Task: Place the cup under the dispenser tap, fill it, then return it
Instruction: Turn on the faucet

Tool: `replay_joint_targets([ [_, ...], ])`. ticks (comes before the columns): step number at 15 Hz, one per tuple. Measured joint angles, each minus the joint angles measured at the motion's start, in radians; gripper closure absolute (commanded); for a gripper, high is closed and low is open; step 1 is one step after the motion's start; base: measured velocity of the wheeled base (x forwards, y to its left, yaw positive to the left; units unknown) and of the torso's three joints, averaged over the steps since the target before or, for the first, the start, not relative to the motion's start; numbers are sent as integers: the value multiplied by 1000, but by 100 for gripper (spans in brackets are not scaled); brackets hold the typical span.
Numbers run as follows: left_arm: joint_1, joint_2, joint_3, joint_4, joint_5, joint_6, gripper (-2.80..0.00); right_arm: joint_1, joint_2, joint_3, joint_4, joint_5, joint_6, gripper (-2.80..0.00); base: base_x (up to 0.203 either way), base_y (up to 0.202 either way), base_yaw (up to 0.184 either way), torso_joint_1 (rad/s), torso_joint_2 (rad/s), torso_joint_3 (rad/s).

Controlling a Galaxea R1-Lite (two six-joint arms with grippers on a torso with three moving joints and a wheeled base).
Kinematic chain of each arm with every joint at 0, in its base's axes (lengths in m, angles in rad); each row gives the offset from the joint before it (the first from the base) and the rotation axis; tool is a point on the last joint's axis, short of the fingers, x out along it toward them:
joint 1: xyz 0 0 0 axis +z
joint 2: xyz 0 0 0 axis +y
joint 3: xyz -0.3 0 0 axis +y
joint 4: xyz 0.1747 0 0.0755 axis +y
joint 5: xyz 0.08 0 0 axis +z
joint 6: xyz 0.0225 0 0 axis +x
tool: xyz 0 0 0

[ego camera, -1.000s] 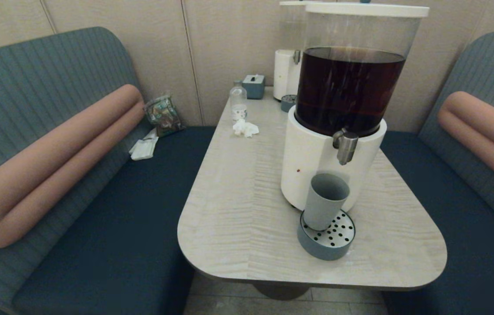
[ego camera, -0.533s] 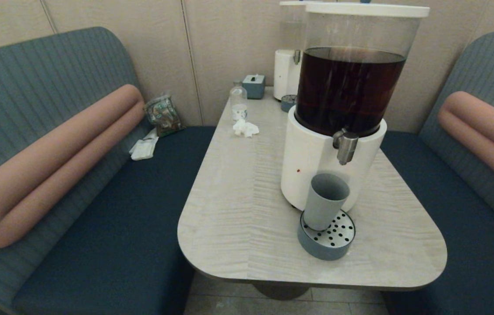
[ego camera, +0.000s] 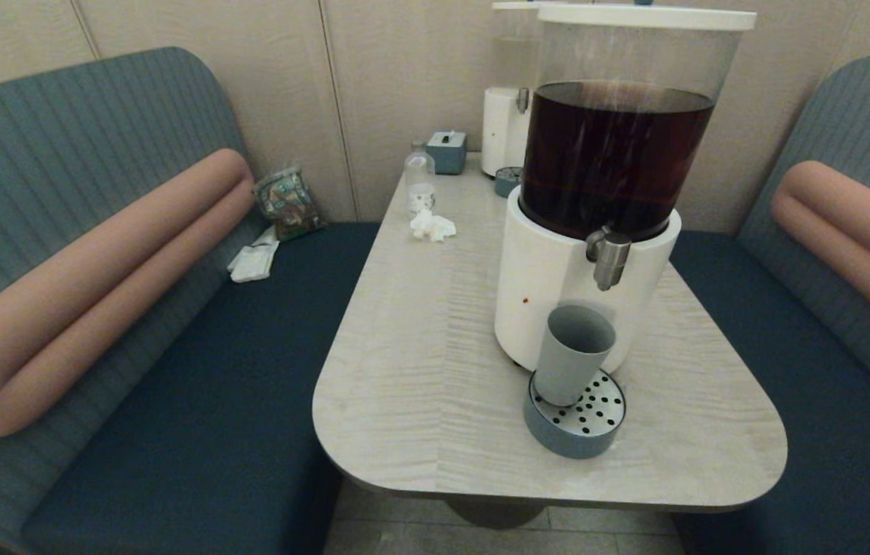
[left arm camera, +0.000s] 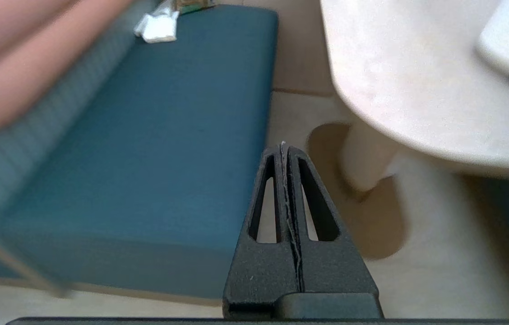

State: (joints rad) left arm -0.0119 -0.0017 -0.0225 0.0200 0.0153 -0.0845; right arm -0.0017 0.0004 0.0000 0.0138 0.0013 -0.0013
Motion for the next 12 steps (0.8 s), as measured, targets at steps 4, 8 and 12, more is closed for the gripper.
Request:
replay_joint_targets([
  [4, 1, 0, 4, 24, -10, 69, 0, 0, 0, 0, 0, 0, 0, 0, 0, 0, 0, 0, 0, 0],
  [8, 1, 0, 6, 17, -17, 83, 0, 0, 0, 0, 0, 2, -29, 0, 0, 0, 0, 0, 0, 0],
  [12, 1, 0, 14, -18, -17, 68, 0, 0, 0, 0, 0, 22, -119, 0, 0, 0, 0, 0, 0, 0],
])
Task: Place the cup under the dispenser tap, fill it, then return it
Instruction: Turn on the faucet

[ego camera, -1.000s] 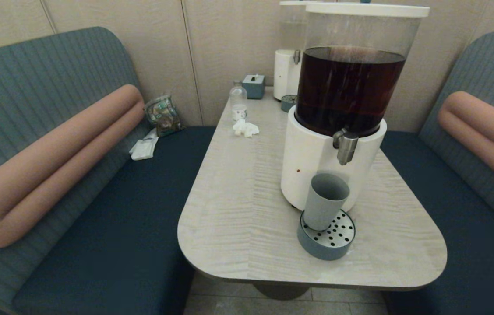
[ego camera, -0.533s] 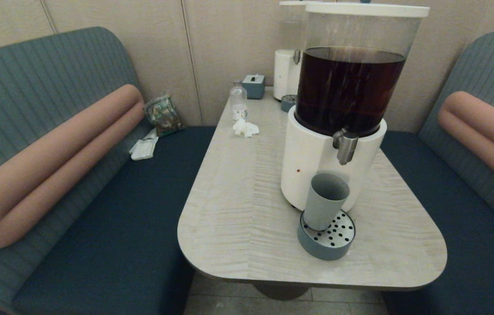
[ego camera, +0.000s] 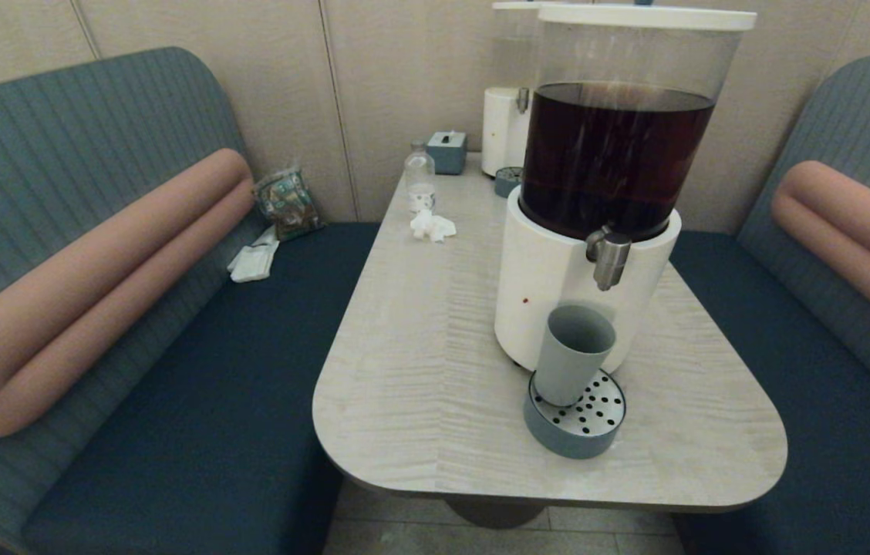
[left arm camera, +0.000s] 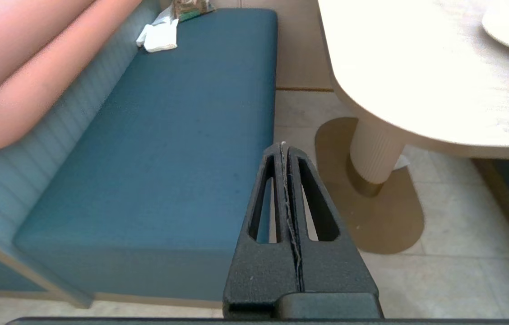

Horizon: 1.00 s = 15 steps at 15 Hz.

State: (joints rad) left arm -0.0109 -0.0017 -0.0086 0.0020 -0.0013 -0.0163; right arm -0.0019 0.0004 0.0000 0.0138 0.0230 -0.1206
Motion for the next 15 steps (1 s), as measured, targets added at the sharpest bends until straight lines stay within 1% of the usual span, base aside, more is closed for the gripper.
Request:
replay_joint_targets([
  [2, 0, 0, 2, -2, 2, -12, 0, 0, 0, -8, -14, -1, 10, 0, 0, 0, 0, 0, 0, 0],
  [3, 0, 0, 2, -2, 2, -15, 0, 0, 0, -43, -16, -1, 25, 0, 0, 0, 0, 0, 0, 0],
  [4, 0, 0, 2, -3, 2, -16, 0, 0, 4, -101, 0, -1, 43, 0, 0, 0, 0, 0, 0, 0],
  [6, 0, 0, 2, -3, 3, -20, 0, 0, 37, -283, 62, 3, 84, 0, 0, 0, 0, 0, 0, 0],
  [8, 0, 0, 2, -3, 3, -20, 0, 1, 126, -511, 134, 10, 141, 0, 0, 0, 0, 0, 0, 0],
  [11, 0, 0, 2, -4, 4, -20, 0, 4, 396, -923, 267, 30, 238, 0, 0, 0, 0, 0, 0, 0],
  [13, 0, 0, 3, -3, 4, -20, 0, 7, 596, -1169, 400, 72, 281, 0, 0, 0, 0, 0, 0, 0],
  [15, 0, 0, 2, -3, 4, -20, 0, 11, 796, -1390, 587, 137, 314, 0, 0, 0, 0, 0, 0, 0],
])
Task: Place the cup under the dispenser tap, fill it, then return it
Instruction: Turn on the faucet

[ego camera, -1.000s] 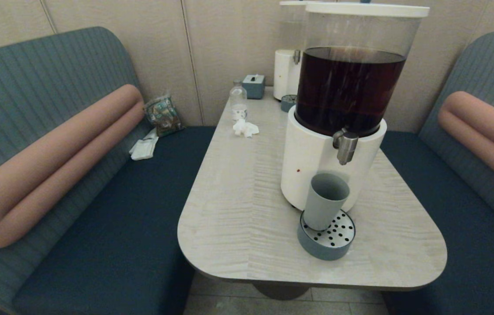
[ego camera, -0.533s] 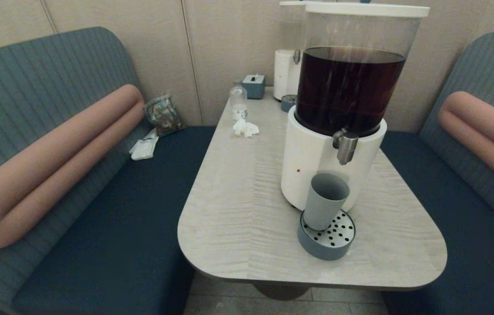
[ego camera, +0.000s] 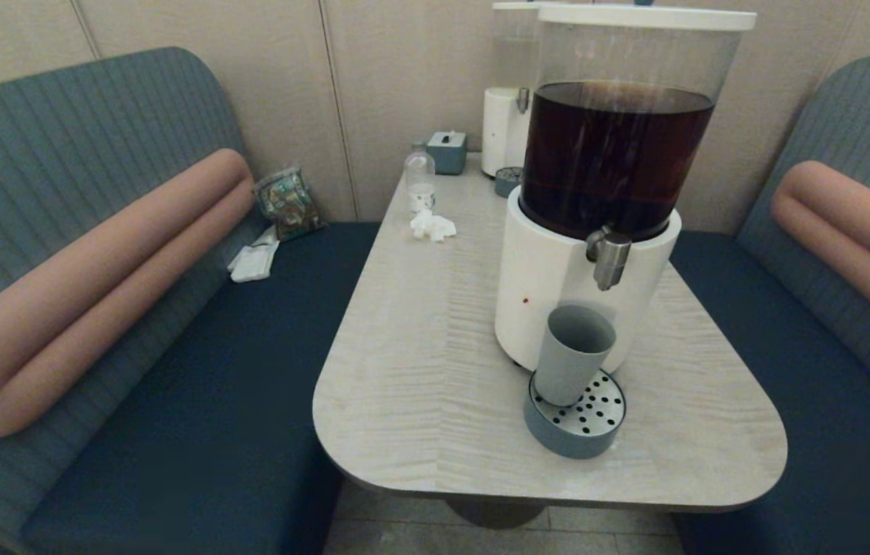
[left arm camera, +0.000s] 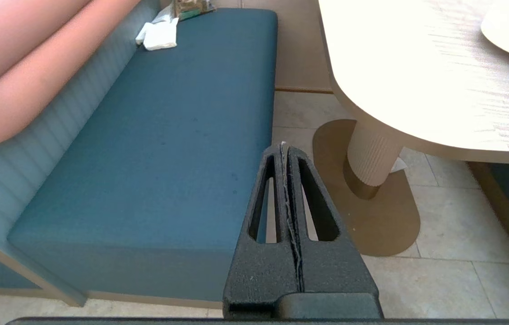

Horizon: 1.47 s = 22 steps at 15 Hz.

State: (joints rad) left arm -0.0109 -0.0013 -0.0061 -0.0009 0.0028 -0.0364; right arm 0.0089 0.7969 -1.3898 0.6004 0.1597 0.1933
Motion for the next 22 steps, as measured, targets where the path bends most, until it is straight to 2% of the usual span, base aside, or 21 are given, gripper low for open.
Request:
replay_joint_targets([
  [2, 0, 0, 0, 0, -1, 0, 0, 13, 171, -175, 210, 75, 21, 0, 0, 0, 0, 0, 0, 0],
  [5, 0, 0, 0, 0, -1, 0, 0, 97, 359, -357, 479, 212, 33, 0, 0, 0, 0, 0, 0, 0],
  [7, 0, 0, 0, 0, -1, 0, 0, 133, 434, -413, 512, 304, 38, 0, 0, 0, 0, 0, 0, 0],
  [9, 0, 0, 0, 0, 0, 0, 0, 153, 493, -434, 495, 328, 38, 0, 0, 0, 0, 0, 0, 0],
  [12, 0, 0, 0, -1, 0, 0, 0, 167, 572, -439, 422, 290, 20, 0, 0, 0, 0, 0, 0, 0],
  [14, 0, 0, 0, 0, 0, 0, 0, 179, 618, -440, 382, 200, -51, 0, 0, 0, 0, 0, 0, 0],
  [16, 0, 0, 0, 0, 0, 0, 0, 211, 669, -442, 336, 70, -123, 0, 0, 0, 0, 0, 0, 0],
  [19, 0, 0, 0, -1, 0, 0, 0, 277, 745, -448, 256, -43, -130, 0, 0, 0, 0, 0, 0, 0],
  [22, 0, 0, 0, 0, 0, 0, 0, 332, 802, -490, 248, -56, -103, 0, 0, 0, 0, 0, 0, 0],
])
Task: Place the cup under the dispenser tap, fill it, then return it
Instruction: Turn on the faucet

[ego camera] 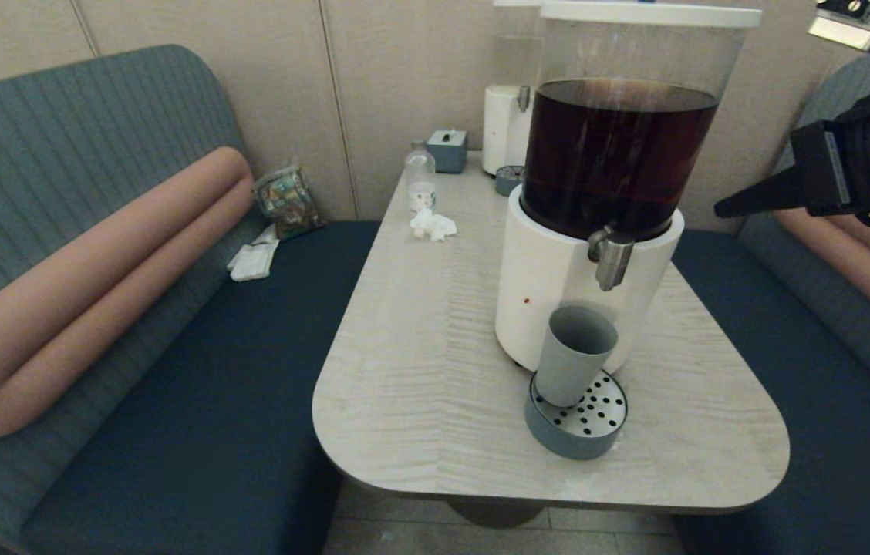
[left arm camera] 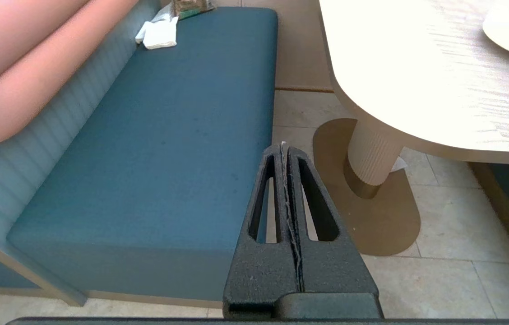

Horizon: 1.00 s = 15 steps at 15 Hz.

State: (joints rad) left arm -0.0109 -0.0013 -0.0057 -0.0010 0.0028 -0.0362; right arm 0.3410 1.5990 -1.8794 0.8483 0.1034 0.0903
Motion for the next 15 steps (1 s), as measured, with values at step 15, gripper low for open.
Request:
replay_joint_targets([
  [15, 0, 0, 0, 0, 0, 0, 0, 97, 111, -53, -38, -119, 96, 0, 0, 0, 0, 0, 0, 0],
])
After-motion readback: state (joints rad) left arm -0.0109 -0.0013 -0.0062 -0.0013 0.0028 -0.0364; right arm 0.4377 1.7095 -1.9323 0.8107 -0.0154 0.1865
